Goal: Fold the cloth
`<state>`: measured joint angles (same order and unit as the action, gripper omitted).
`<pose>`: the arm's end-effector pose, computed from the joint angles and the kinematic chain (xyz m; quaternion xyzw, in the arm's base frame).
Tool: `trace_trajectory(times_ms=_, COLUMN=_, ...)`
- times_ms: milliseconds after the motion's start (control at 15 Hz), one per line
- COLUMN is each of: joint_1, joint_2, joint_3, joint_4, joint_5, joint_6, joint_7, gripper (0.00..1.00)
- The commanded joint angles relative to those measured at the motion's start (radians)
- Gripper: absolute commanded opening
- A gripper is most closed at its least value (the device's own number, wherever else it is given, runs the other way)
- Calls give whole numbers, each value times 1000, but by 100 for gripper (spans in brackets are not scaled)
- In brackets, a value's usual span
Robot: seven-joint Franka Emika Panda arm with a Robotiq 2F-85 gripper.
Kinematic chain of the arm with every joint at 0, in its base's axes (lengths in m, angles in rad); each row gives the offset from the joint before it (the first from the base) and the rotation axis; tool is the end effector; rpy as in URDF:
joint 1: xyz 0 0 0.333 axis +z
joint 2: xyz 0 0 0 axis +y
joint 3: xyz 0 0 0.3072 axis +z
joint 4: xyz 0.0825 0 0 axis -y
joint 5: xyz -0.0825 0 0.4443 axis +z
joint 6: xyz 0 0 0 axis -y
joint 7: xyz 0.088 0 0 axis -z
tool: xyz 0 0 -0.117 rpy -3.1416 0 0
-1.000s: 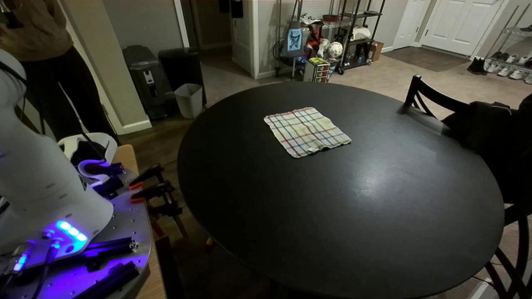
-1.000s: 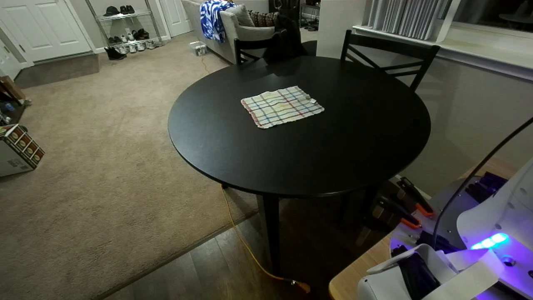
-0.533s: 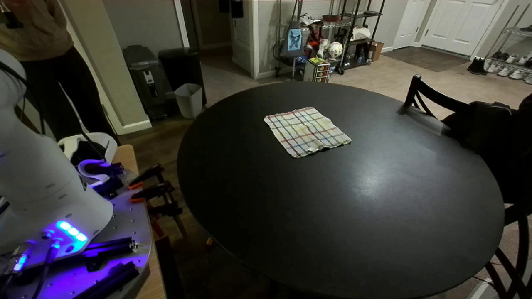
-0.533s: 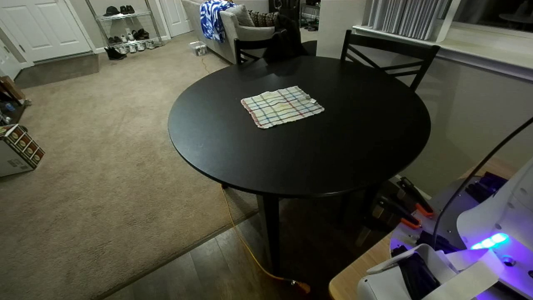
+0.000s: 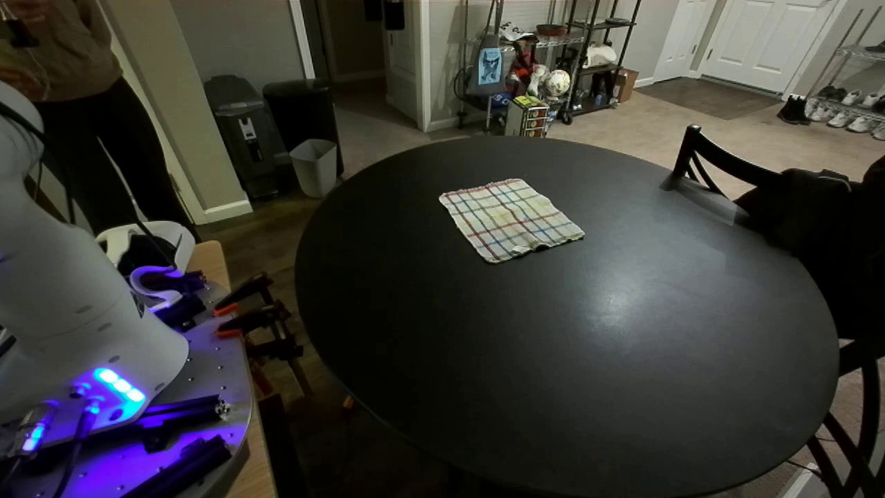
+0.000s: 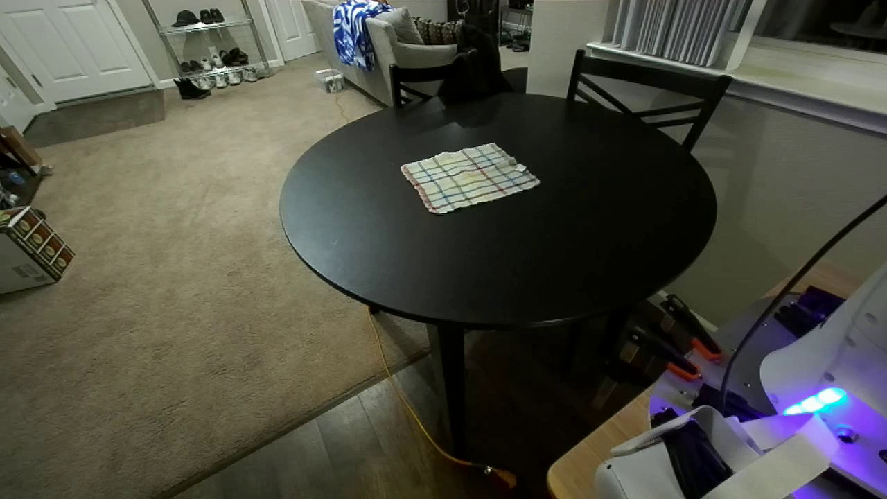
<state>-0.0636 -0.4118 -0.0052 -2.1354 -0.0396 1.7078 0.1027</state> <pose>0.4890 -0.0380 0.5431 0.9964 -0.0826 -0.0076 0.0187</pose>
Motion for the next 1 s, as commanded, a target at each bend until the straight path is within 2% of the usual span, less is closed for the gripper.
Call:
trace_trajectory(times_ms=0, joint_1=-3, joint_2=-9, joint_3=-2, joint_4=-10, joint_5=-30, joint_6=34, joint_7=2, gripper=100)
trace_trajectory(times_ms=400, joint_1=-52, joint_2=-42, joint_3=-14, joint_4=-88, joint_5=-197, joint_6=291, joint_7=35, gripper=100)
trace_trajectory(times_ms=933, joint_1=-82, joint_2=-37, joint_3=-46, joint_4=-150, joint_5=-202, joint_6=410, joint_7=38, gripper=100)
